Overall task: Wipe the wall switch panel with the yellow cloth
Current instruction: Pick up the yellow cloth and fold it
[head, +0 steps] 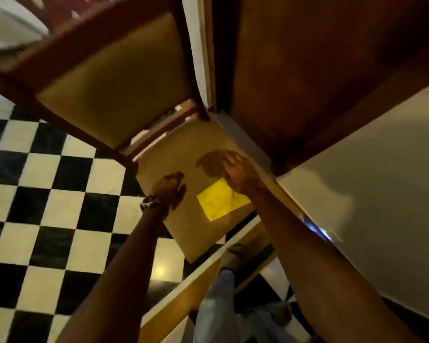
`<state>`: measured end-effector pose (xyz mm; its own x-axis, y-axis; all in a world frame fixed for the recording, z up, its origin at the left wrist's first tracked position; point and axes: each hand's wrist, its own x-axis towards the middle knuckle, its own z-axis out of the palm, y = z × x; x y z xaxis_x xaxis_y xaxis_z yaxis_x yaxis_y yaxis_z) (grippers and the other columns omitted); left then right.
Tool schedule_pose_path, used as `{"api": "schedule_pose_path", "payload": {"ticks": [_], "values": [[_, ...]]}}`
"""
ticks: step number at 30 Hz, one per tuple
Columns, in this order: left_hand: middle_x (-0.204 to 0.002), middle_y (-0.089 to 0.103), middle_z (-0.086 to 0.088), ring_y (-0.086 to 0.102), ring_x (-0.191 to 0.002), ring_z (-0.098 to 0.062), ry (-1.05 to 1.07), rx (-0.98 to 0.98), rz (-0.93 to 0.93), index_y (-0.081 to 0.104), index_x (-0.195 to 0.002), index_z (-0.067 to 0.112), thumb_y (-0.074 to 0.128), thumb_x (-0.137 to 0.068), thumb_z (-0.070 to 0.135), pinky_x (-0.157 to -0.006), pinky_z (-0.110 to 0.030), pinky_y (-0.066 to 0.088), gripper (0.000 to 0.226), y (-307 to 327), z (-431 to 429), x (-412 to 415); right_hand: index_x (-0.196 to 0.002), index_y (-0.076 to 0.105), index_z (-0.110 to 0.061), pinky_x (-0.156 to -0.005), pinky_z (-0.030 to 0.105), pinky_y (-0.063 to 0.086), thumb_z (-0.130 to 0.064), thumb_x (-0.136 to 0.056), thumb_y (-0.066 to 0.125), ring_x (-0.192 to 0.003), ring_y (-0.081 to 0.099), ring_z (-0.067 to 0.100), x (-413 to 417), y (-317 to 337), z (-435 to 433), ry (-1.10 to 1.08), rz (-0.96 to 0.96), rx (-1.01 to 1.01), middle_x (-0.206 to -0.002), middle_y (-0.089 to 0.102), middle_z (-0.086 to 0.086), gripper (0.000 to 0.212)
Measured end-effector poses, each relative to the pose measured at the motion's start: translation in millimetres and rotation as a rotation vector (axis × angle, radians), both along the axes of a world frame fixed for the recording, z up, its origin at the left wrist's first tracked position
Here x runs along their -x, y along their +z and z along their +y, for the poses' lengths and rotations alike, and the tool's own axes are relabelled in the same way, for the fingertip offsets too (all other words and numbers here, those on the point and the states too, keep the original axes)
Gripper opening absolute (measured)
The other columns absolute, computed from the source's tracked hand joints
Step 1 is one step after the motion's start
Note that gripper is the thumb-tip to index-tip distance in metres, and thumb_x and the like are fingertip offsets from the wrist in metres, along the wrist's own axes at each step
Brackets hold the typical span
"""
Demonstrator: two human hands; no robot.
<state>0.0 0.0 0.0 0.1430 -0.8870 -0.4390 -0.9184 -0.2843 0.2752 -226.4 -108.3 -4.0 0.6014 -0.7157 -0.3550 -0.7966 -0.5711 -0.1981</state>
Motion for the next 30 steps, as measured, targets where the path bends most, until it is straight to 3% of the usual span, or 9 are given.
{"api": "schedule_pose_path", "payload": {"ticks": [5,11,14,17,19,22,26,28,30], "values": [[-0.16,0.044,-0.014,0.045,-0.142,-0.039,-0.056,-0.067,0.111,0.032,-0.164,0.016,0.059,-0.108,0.036,-0.112,-0.053,0.047,0.066,-122,11,46,-0.162,0.023,-0.017,-0.127,0.041,0.015,-0.035,-0.104,0.052,-0.157,0.016,0.029,0,-123,20,0.112,0.139,-0.079,-0.168,0.023,0.01,0.067],[-0.156,0.045,-0.017,0.037,-0.141,-0.04,-0.031,-0.08,0.02,0.048,-0.154,0.013,0.06,-0.107,0.04,-0.112,-0.053,0.037,0.055,-132,-1,83,-0.145,0.049,-0.016,-0.121,0.041,0.019,-0.05,-0.093,0.066,-0.144,0.035,0.031,35,-114,2,0.167,0.122,-0.084,-0.149,0.046,0.009,0.064],[-0.137,0.06,-0.013,0.048,-0.132,-0.036,-0.073,0.024,0.115,0.063,-0.136,0.014,0.064,-0.105,0.04,-0.103,-0.046,0.039,0.04,-81,-17,110,-0.151,0.043,-0.014,-0.121,0.039,0.02,-0.048,-0.1,0.057,-0.15,0.03,0.029,88,-60,7,0.002,0.049,-0.15,-0.159,0.037,0.012,0.063],[-0.092,0.067,0.0,0.065,-0.095,-0.029,0.033,0.089,0.537,0.066,-0.109,0.011,0.072,-0.097,0.037,-0.076,-0.031,0.048,0.03,-7,-43,157,-0.154,0.039,-0.008,-0.12,0.037,0.025,-0.042,-0.104,0.056,-0.148,0.038,0.03,163,23,30,-0.278,-0.093,-0.169,-0.159,0.041,0.014,0.063],[-0.092,0.062,0.009,0.064,-0.088,-0.008,0.029,0.132,0.732,0.061,-0.115,0.005,0.079,-0.095,0.024,-0.076,-0.024,0.05,0.033,51,-62,205,-0.152,0.043,-0.006,-0.116,0.038,0.032,-0.038,-0.104,0.057,-0.14,0.048,0.032,217,87,51,-0.459,-0.184,-0.108,-0.152,0.051,0.015,0.059],[-0.1,0.057,0.01,0.062,-0.086,0.013,-0.131,0.28,0.861,0.049,-0.12,0.0,0.072,-0.095,0.02,-0.079,-0.011,0.053,0.039,146,-74,301,-0.137,0.06,-0.01,-0.098,0.039,0.05,-0.034,-0.1,0.065,-0.113,0.068,0.035,304,194,96,-0.734,-0.356,0.203,-0.13,0.067,0.014,0.045],[-0.108,0.07,-0.014,0.067,-0.1,-0.019,-0.403,0.43,0.845,0.062,-0.117,0.0,0.059,-0.108,0.009,-0.09,-0.041,0.058,0.014,257,-58,432,-0.121,0.051,-0.05,-0.081,0.025,0.048,-0.064,-0.094,0.052,-0.096,0.059,0.009,403,306,155,-0.919,-0.392,0.615,-0.108,0.06,-0.022,0.03],[-0.112,0.066,-0.014,0.06,-0.103,-0.017,-0.625,0.595,0.833,0.068,-0.113,-0.001,0.052,-0.107,0.017,-0.091,-0.034,0.051,0.025,317,-39,496,-0.121,0.049,-0.044,-0.08,0.026,0.044,-0.057,-0.096,0.053,-0.097,0.052,0.01,458,359,188,-0.954,-0.323,0.849,-0.11,0.052,-0.024,0.028],[-0.119,0.063,-0.005,0.061,-0.105,-0.016,-0.782,0.669,0.822,0.069,-0.118,0.005,0.05,-0.109,0.021,-0.087,-0.023,0.049,0.026,365,-24,537,-0.124,0.053,-0.029,-0.075,0.036,0.045,-0.031,-0.097,0.061,-0.095,0.051,0.023,499,392,210,-0.831,-0.165,1.118,-0.119,0.052,-0.003,0.028]]}}
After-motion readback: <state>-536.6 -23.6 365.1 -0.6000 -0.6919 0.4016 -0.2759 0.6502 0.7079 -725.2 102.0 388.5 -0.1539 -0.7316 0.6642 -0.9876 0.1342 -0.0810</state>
